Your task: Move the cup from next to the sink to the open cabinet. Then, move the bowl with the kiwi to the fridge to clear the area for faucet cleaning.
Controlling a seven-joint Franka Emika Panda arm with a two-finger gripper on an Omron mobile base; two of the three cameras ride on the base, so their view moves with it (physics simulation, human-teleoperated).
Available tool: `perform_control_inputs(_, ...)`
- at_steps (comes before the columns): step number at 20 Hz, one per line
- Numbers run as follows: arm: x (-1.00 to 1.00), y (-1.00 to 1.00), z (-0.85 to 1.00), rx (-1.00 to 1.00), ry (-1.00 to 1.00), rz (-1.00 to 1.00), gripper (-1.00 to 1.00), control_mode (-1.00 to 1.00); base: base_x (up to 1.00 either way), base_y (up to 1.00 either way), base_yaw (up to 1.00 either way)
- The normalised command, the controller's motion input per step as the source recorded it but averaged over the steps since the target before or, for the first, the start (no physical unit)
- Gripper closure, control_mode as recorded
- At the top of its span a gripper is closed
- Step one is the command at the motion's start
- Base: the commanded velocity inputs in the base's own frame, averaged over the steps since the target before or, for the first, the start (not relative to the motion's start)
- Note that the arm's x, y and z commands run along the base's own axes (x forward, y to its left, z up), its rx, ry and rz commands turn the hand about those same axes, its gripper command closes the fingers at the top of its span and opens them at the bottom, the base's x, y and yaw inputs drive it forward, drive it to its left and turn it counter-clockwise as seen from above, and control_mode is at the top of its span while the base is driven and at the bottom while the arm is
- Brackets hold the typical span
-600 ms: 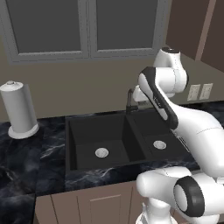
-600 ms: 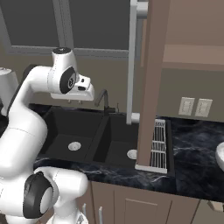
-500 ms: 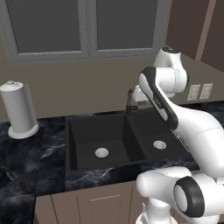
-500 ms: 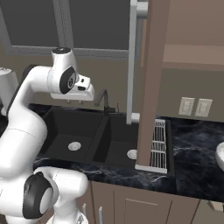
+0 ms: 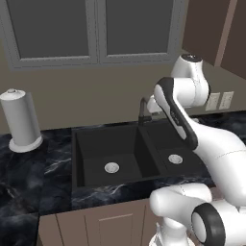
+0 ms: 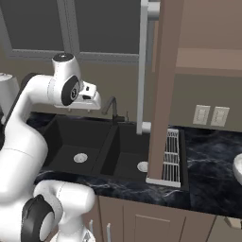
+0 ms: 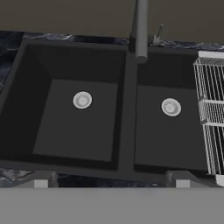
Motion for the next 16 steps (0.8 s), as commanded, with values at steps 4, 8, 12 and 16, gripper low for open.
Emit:
perform_control_inputs(4,-0.06,0.00,0.00,0.00,-0.08,0.00,-1.00,-1.00,0.00,0.00,0.00)
perform_control_inputs(8,-0.35,0.00,0.00,0.00,-0.05,0.00,-1.00,-1.00,0.00,0.00,0.00)
perform_control_inputs(12,-0.50,-0.05,-0.06,0.00,-0.03,0.00,-1.00,1.00,-0.50,-0.11,0.00)
perform_control_inputs(16,0.00,0.00,0.00,0.00,0.00,0.00,-1.00,1.00,-1.00,-0.46,-0.03)
